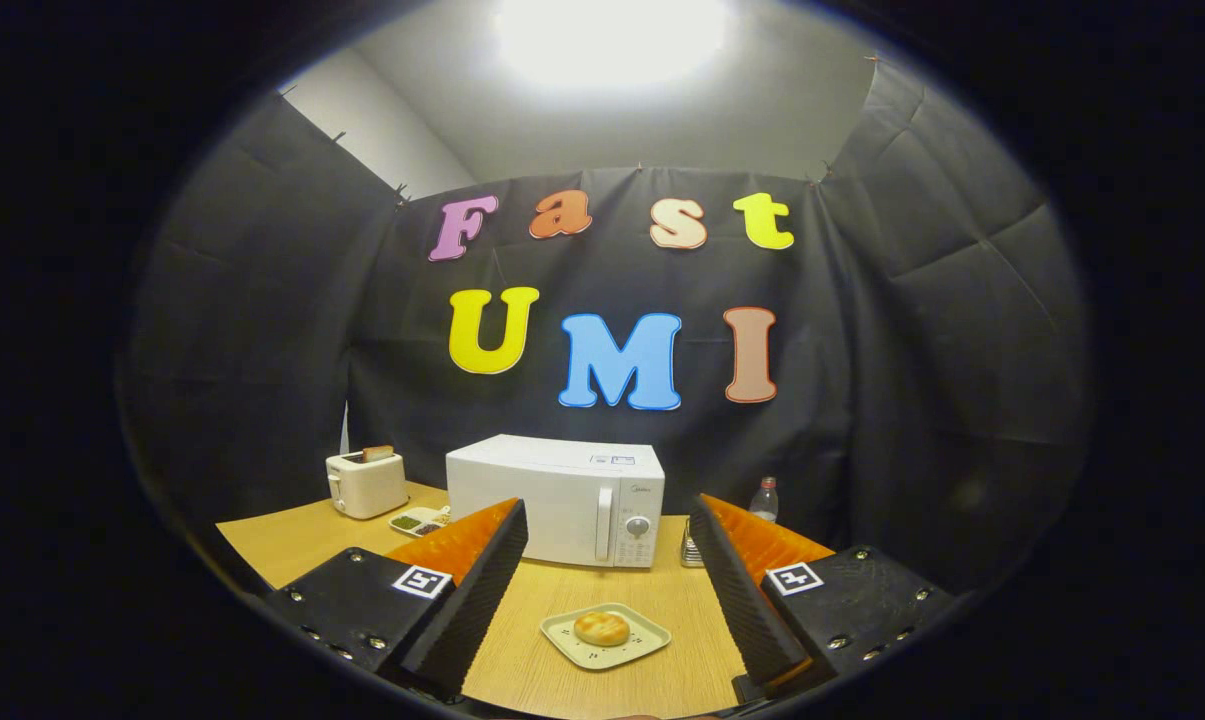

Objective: Open the microwave, put the food inside, and close the microwave door.

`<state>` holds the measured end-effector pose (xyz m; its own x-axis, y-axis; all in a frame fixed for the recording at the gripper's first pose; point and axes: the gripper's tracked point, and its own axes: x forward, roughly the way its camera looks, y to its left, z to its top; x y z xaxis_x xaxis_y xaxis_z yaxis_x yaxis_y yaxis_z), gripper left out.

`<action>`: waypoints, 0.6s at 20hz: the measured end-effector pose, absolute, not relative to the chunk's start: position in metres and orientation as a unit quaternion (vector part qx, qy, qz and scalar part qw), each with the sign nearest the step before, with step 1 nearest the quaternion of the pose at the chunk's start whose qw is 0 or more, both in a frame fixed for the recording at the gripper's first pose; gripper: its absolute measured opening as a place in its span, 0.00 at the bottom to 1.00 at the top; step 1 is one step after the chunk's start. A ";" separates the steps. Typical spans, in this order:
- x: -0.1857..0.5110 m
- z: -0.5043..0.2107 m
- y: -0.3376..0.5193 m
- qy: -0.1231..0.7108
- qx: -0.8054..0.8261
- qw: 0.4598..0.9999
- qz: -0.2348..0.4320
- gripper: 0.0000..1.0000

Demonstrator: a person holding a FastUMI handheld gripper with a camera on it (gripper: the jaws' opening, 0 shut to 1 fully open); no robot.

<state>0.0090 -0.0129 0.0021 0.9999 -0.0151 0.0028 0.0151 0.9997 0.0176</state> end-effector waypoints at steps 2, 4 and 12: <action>0.010 0.002 -0.013 -0.002 0.010 1.000 -0.007 0.99; 0.011 0.001 -0.010 -0.003 0.011 1.000 -0.003 0.99; 0.042 -0.016 0.005 -0.006 0.023 1.000 0.019 0.99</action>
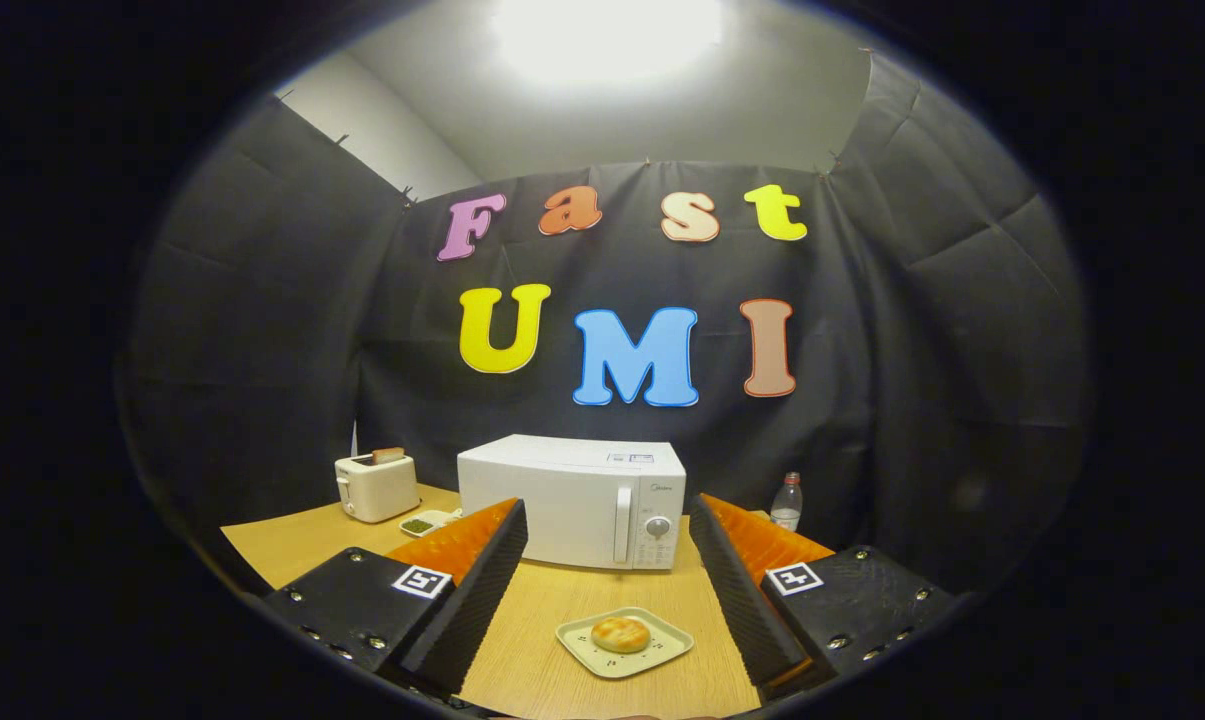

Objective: Open the microwave, put the food inside, and close the microwave door.

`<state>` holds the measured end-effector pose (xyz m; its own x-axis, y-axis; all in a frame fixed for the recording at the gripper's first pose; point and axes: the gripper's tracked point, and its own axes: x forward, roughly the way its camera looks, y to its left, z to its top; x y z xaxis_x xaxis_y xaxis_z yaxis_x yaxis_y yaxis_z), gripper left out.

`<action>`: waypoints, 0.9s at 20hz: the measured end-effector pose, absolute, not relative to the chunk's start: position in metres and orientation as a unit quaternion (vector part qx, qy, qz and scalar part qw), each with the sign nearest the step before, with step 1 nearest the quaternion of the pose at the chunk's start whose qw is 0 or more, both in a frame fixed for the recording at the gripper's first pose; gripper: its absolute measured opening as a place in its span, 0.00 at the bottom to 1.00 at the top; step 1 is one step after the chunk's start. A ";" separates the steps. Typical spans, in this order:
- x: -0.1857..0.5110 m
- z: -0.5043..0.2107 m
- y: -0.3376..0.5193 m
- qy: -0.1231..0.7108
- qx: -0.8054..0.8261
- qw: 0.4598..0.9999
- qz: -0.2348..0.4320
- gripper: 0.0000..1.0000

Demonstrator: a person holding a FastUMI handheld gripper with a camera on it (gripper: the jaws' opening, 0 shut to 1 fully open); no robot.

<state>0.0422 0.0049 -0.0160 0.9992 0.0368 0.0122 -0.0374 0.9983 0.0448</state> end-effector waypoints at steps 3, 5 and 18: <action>0.067 -0.030 0.011 -0.003 0.042 0.999 0.028 0.99; 0.086 -0.038 0.012 -0.004 0.057 0.998 0.034 0.99; 0.249 -0.128 0.007 0.041 0.085 0.995 0.015 0.99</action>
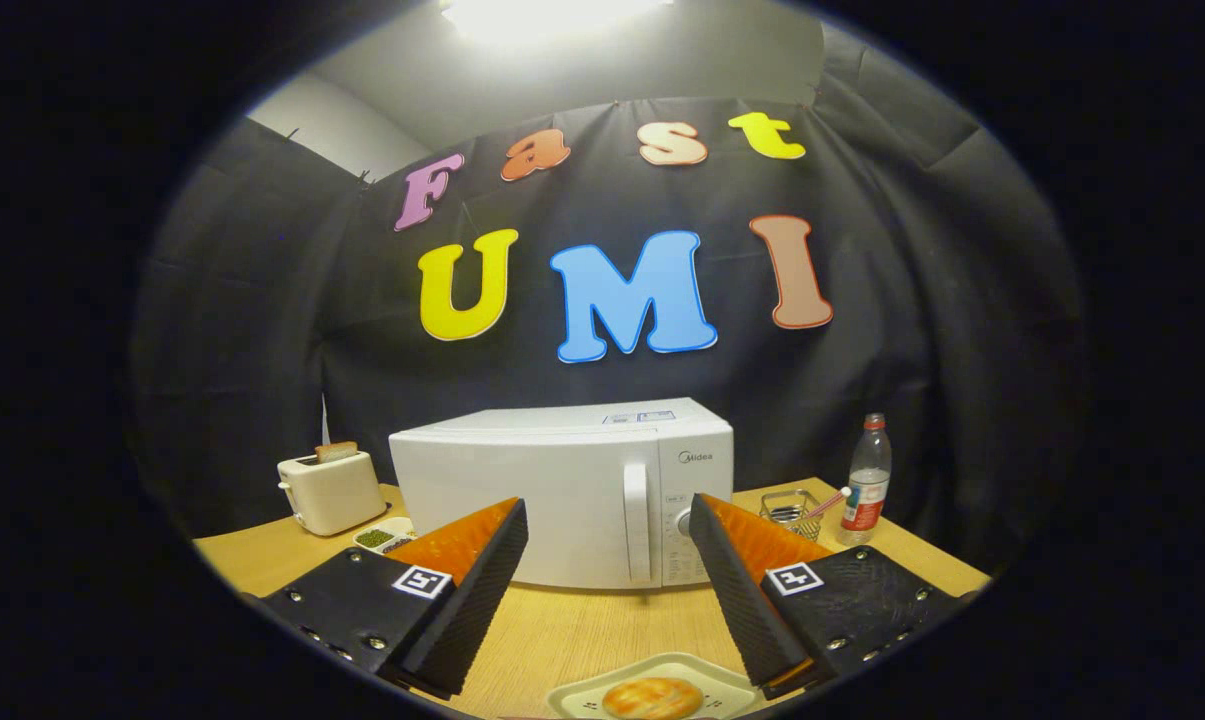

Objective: Open the microwave, put the food inside, and close the microwave door.

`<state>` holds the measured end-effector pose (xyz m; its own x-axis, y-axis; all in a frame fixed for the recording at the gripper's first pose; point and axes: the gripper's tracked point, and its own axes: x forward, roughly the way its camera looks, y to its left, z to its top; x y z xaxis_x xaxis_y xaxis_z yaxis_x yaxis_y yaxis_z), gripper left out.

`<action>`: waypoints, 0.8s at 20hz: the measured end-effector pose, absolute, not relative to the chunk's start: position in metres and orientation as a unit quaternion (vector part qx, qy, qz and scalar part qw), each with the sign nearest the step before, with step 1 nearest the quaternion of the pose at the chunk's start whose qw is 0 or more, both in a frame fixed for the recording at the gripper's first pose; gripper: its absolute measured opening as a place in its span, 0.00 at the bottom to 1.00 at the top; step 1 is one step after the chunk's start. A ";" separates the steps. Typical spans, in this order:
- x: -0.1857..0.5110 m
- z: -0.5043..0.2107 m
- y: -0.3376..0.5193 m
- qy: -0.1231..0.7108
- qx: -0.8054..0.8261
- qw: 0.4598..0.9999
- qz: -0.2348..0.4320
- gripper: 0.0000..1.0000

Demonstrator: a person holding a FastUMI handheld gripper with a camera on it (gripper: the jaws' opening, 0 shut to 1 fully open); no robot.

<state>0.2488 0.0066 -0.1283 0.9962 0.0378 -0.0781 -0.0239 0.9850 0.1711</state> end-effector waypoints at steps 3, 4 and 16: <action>0.282 -0.150 0.005 0.059 0.095 0.994 0.010 0.99; 0.293 -0.154 0.003 0.060 0.093 0.994 0.005 0.98; 0.381 -0.199 -0.001 0.084 0.078 0.993 -0.025 0.74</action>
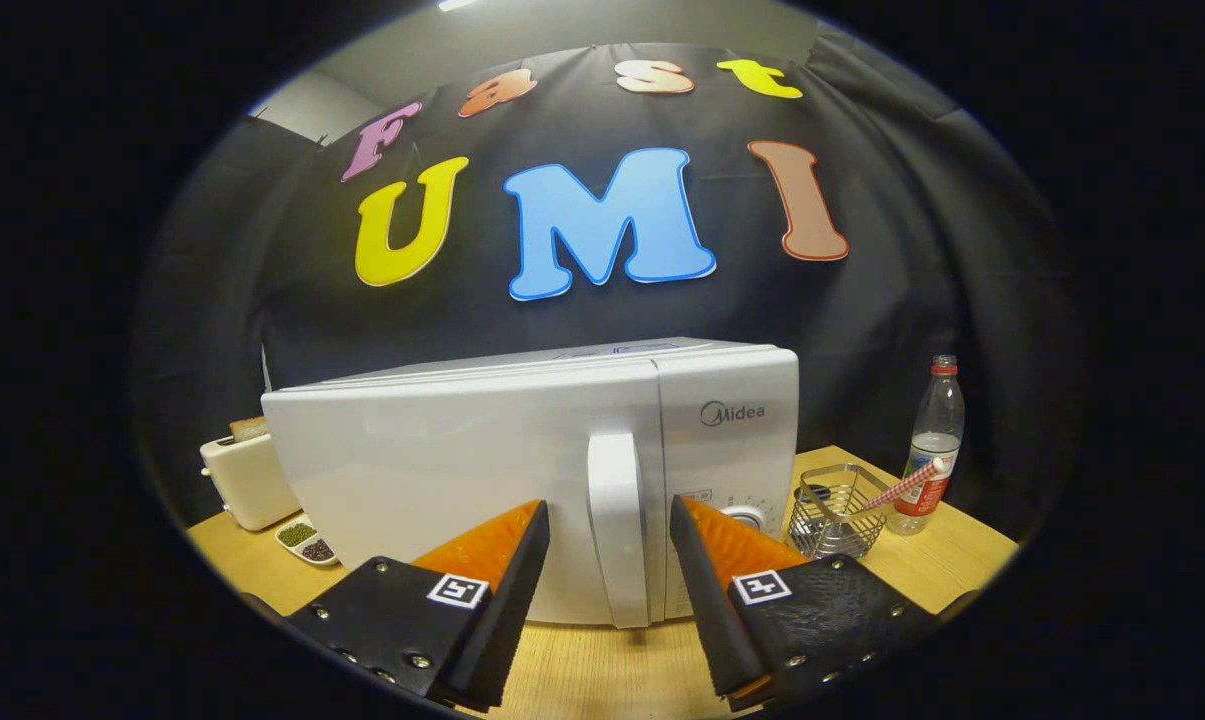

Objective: Open the microwave, put the food inside, and close the microwave door.

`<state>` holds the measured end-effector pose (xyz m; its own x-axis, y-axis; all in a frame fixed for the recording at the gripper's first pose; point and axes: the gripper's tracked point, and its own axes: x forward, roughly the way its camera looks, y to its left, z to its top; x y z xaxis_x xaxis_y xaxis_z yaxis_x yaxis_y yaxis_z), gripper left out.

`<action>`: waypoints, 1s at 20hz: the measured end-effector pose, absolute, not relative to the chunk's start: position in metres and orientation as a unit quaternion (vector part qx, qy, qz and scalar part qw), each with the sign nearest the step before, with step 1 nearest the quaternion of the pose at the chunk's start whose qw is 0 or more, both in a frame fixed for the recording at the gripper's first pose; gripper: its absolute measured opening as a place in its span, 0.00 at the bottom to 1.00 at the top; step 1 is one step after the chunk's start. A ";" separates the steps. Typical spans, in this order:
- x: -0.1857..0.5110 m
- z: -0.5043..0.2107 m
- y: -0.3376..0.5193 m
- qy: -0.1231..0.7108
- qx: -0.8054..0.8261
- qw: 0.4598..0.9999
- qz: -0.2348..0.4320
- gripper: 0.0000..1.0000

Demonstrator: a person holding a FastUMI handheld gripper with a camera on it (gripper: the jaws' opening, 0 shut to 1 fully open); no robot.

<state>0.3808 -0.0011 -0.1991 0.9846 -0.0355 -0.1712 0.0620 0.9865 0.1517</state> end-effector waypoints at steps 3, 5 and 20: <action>0.386 -0.203 -0.006 0.088 0.070 0.993 -0.039 0.42; 0.384 -0.204 -0.005 0.089 0.055 0.993 -0.049 0.28; 0.279 -0.191 0.041 0.091 0.036 0.995 0.002 0.11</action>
<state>0.2786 0.0409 -0.1915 0.9835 0.0105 -0.1804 0.0025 0.9974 0.0715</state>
